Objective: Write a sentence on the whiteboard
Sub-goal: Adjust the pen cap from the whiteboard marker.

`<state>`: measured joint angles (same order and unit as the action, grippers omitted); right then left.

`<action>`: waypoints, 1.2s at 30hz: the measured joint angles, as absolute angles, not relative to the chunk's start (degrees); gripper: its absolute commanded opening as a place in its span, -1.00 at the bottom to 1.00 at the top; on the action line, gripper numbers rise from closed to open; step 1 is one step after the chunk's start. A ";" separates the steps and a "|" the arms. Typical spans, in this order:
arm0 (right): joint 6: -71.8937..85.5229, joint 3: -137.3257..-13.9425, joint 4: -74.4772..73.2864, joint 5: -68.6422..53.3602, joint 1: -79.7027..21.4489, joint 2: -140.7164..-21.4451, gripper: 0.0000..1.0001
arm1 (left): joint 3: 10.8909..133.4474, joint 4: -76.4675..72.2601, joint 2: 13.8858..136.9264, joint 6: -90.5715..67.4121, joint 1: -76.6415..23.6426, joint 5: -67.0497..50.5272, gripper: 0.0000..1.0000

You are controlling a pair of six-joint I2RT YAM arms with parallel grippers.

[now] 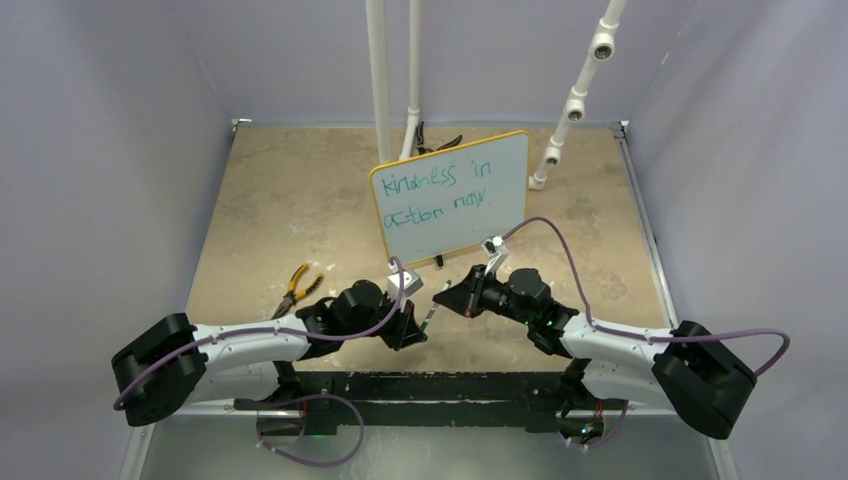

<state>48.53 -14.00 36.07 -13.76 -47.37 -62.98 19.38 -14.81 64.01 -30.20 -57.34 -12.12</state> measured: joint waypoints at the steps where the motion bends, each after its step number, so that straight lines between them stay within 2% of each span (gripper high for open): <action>1: 48.53 -14.11 36.16 -13.74 -47.46 -63.18 -1.00 | 19.38 -14.76 64.05 -30.17 -57.21 -12.29 -1.00; 36: 46.44 -16.75 39.75 -8.10 -54.54 -70.48 -1.00 | 19.38 -10.48 64.84 -27.22 -53.15 -17.56 -1.00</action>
